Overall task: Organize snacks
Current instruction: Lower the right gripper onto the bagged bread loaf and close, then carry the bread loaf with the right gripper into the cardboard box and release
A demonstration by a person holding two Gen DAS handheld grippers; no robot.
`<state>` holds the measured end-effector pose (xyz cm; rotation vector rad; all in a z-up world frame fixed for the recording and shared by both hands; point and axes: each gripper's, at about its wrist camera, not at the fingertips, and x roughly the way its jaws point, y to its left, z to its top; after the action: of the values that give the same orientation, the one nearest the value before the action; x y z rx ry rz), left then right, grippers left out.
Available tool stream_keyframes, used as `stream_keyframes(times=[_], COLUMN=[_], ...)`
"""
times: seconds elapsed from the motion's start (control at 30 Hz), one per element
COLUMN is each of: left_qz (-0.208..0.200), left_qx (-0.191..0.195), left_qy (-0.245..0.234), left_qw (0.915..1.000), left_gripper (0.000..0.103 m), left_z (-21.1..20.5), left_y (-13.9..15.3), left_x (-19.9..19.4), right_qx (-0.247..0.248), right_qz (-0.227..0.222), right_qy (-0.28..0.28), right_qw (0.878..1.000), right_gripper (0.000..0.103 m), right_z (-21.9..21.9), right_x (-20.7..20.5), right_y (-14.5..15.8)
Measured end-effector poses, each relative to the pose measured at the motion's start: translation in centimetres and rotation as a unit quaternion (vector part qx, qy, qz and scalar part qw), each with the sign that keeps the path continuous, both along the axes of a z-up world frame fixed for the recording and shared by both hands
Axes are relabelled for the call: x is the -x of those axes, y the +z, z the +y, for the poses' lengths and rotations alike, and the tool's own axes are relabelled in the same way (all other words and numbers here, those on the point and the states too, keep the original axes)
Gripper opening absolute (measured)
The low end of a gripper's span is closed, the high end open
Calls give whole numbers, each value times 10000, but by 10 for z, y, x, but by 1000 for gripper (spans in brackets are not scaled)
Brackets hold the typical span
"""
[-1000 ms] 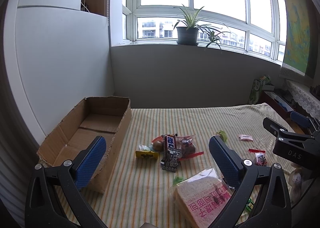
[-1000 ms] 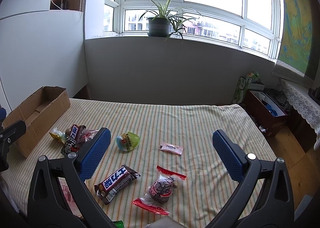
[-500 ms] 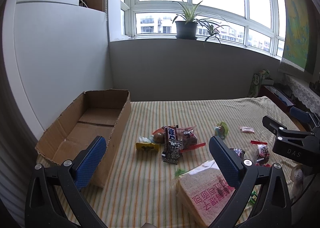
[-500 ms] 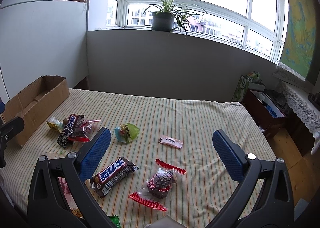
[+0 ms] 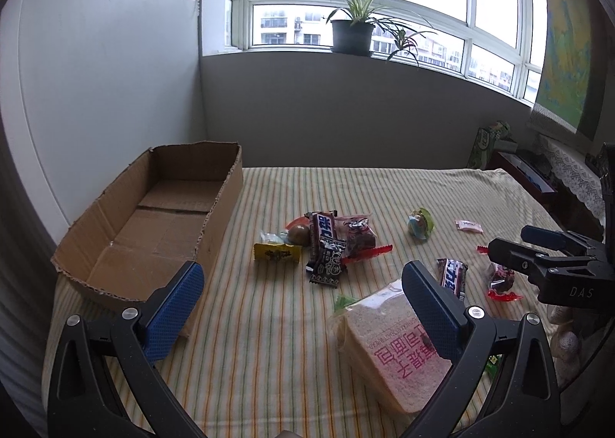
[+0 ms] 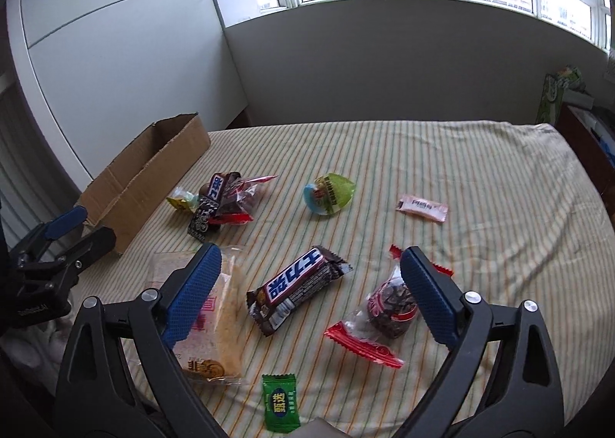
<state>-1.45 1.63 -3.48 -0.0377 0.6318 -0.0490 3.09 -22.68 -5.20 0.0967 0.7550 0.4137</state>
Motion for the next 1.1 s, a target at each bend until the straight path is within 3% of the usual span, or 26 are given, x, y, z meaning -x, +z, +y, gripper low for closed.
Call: stream_keyframes(times=[0.1,0.27,0.47,0.9,1.1], left_qz=[294,784,1097,1566,1777], left_qx=[222,518,771,1536,1661], left_qy=[-250,-681,-993,-1201,-1399], left_qw=[9990,9932,9860,9682,9598], left_gripper=[102,83,69,67,67], left_z=[-2,-13,-20,-9,-15], left_y=[-13,-34,-45,-57,-63], left_x=[2,9,12,14,13], right_qx=[-311,-439,-699,-827,-1005], right_qz=[320,582,1062,1620,1762], right_qy=[285,698,1212,1544,1538], right_qw=[9986,9949,9845,9711,9671], right_gripper=[82,65,49,44,44], right_z=[2,17,31,48,44], right_x=[0,5,7,7,4], right_y=[-9,-18,-30,-51,-54])
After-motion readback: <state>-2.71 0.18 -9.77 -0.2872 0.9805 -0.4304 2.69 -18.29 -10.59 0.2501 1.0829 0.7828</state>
